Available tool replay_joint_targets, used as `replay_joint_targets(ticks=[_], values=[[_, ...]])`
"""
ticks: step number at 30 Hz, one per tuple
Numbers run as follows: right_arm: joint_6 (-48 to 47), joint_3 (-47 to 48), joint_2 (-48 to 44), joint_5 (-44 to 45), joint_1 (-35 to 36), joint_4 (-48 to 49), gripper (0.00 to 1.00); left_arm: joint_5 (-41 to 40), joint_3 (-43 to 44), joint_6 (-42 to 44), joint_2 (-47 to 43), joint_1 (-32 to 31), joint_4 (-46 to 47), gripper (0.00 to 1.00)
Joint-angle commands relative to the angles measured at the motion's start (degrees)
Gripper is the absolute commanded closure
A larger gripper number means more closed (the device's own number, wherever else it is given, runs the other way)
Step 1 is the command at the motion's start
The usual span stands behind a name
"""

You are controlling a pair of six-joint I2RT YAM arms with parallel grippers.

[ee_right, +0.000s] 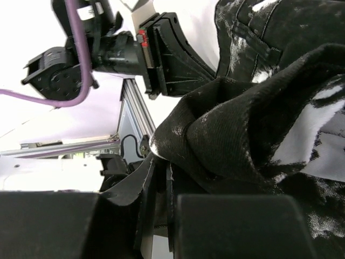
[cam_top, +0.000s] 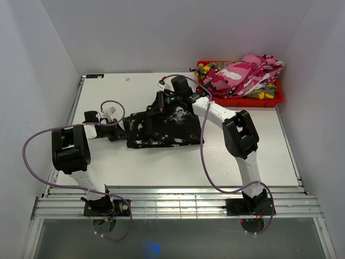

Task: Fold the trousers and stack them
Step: Fold the trousers

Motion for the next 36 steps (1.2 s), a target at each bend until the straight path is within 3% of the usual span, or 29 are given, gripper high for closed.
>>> replay_joint_targets(ticks=[1, 20, 33, 35, 36], values=[[3.47, 3.53, 1.86, 0.5, 2.09, 7.14, 0.92, 1.77, -1.6, -2.55, -2.9, -1.24, 2.96, 1.0], [6.99, 16.27, 14.96, 5.07, 9.21, 7.58, 0.92, 0.71, -5.11, -3.34, -3.78, -1.86, 4.36, 1.0], [7.17, 15.84, 19.53, 4.29, 11.67, 10.39, 0.92, -0.78, -5.82, -3.08, -3.69, -1.95, 4.37, 1.0], [6.47, 15.05, 19.28, 3.58, 11.41, 10.75, 0.85, -0.78, -5.47, -3.26, -4.13, -2.04, 3.58, 0.99], [6.46, 14.35, 18.92, 3.14, 11.24, 11.27, 0.76, -0.69, -4.86, -3.34, -4.39, -2.04, 3.05, 0.86]])
